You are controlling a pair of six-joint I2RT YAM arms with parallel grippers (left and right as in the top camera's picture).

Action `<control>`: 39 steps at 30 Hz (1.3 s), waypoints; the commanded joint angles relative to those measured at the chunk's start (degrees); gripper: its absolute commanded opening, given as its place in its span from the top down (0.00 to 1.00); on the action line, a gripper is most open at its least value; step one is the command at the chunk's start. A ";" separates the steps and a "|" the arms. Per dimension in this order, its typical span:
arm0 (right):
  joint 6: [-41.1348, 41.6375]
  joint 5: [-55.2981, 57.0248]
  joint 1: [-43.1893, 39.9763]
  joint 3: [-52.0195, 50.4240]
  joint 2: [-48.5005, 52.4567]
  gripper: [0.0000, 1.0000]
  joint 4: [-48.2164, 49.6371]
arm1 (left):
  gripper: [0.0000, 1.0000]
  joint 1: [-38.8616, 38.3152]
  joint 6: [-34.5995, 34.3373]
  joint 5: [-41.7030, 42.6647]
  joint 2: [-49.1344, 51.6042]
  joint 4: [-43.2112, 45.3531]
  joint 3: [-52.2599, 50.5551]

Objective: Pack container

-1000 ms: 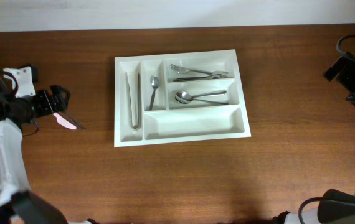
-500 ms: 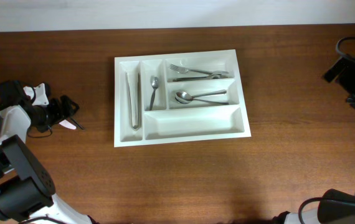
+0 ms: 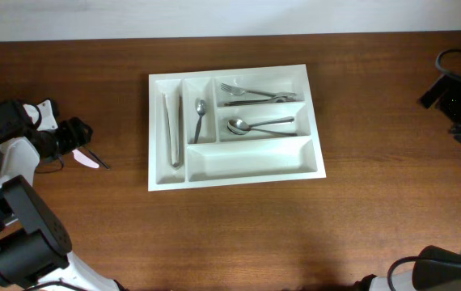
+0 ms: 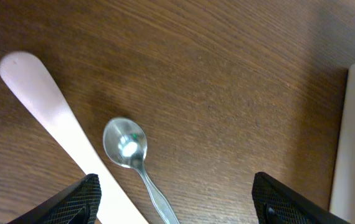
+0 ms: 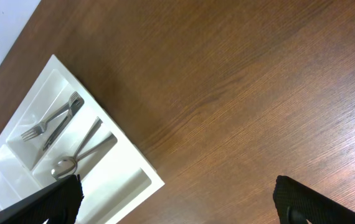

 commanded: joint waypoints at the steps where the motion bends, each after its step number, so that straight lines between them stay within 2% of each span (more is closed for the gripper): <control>1: 0.28 -0.28 -0.15 -0.04 0.15 0.02 -0.26 | 0.21 0.37 1.55 -0.39 2.40 1.01 -0.37; 16: 0.28 -0.28 -0.15 -0.04 0.15 0.01 -1.07 | 0.21 0.72 4.79 -2.25 4.79 5.81 -0.37; 29: 0.28 -0.28 -0.15 -0.04 0.15 0.01 -1.53 | 0.22 0.72 5.68 2.49 7.98 7.32 -0.37; 33: 0.28 -0.28 -0.15 -0.04 0.15 0.01 -1.70 | 0.26 0.72 6.32 2.84 7.98 7.28 -0.37; 36: 0.28 -0.28 -0.15 -0.04 0.15 0.01 -1.70 | 0.35 0.72 6.32 2.86 7.98 7.28 -0.37; 39: 0.28 -0.28 -0.15 -0.04 0.15 0.01 -1.70 | 0.37 0.74 6.32 2.86 7.98 7.30 -0.37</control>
